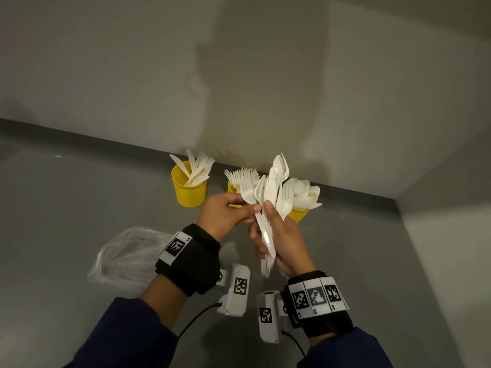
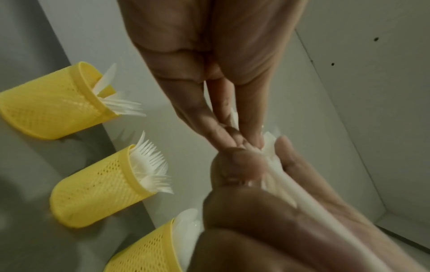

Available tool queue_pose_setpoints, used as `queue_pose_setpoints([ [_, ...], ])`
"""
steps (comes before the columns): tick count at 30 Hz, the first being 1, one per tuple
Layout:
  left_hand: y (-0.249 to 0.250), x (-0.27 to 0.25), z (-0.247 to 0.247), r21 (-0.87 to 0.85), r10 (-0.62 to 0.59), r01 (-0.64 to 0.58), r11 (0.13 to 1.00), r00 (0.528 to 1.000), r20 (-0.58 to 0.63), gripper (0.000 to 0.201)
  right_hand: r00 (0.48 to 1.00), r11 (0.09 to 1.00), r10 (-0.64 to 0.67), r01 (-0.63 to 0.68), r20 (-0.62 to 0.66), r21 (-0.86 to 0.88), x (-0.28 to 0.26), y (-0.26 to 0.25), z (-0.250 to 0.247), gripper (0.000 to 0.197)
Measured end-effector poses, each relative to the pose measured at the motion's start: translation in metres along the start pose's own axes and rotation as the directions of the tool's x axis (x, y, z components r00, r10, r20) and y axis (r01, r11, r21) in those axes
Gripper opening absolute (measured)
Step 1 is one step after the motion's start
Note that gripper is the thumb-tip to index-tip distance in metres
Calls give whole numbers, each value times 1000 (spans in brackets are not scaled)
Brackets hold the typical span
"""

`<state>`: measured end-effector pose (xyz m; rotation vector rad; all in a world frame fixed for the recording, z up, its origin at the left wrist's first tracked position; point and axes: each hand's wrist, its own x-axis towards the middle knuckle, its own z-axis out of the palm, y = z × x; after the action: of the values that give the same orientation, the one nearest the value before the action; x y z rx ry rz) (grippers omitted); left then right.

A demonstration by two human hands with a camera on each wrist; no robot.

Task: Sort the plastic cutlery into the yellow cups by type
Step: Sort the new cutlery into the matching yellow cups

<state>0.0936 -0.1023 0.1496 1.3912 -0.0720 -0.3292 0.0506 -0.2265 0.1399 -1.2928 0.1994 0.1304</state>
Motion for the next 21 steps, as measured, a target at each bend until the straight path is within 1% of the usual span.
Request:
queue_pose_setpoints([
  [3,-10,0,6,13,-56,56,998,998,-32,9,999,995,19,-23,-46,-92,0,6,-7,46],
  [5,-14,2,10,9,-82,83,997,995,-58,7,999,994,21,-25,-40,-104,0,8,-11,44],
  [6,-15,3,13,7,-91,92,996,993,-74,9,1000,994,16,-19,-25,-109,0,9,-13,41],
  [8,-16,6,17,14,-96,97,995,991,-92,6,1000,992,-6,7,6,-126,1,11,-15,25],
  [9,-16,8,18,32,-89,93,995,991,-104,10,1000,992,-12,14,12,-126,1,11,-16,16],
  [10,-16,10,20,42,-89,95,995,988,-126,16,1000,993,-10,11,9,-119,2,10,-17,11],
  [12,-16,16,21,9,-114,118,993,978,-175,21,1000,995,2,-4,-13,-97,3,8,-20,13],
  [14,-16,21,21,-18,-138,137,990,973,-186,20,1000,997,18,-20,-20,-78,4,6,-22,17],
  [19,-13,23,20,-49,-147,144,988,987,-60,15,998,998,44,-42,37,-43,10,9,-27,29],
  [21,-12,22,20,-28,-143,142,990,989,-42,16,997,998,48,-45,56,-39,11,8,-29,34],
])
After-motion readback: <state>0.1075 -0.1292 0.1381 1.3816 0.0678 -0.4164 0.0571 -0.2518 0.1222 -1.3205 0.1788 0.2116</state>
